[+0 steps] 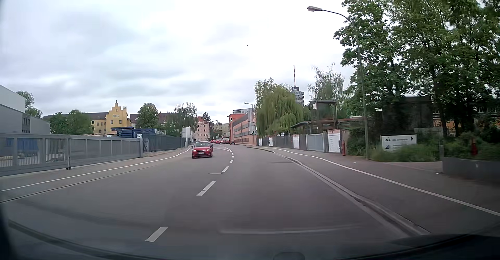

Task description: Follow the waypoints while adhering to traffic rules and regulations

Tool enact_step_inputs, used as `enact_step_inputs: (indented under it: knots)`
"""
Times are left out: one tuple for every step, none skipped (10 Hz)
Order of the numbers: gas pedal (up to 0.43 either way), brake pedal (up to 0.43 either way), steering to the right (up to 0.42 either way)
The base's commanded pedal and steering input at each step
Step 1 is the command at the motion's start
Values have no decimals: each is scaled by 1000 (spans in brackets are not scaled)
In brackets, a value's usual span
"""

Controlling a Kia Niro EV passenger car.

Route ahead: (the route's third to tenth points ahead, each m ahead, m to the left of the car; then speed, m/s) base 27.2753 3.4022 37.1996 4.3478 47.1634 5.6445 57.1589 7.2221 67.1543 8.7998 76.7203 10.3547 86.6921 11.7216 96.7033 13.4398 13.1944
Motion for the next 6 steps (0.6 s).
enact_step_inputs:
  knots:
    - [150,0,-18]
    - [150,0,-18]
    - [150,0,-18]
    - [150,0,-17]
    - [150,0,-17]
    - [150,0,-17]
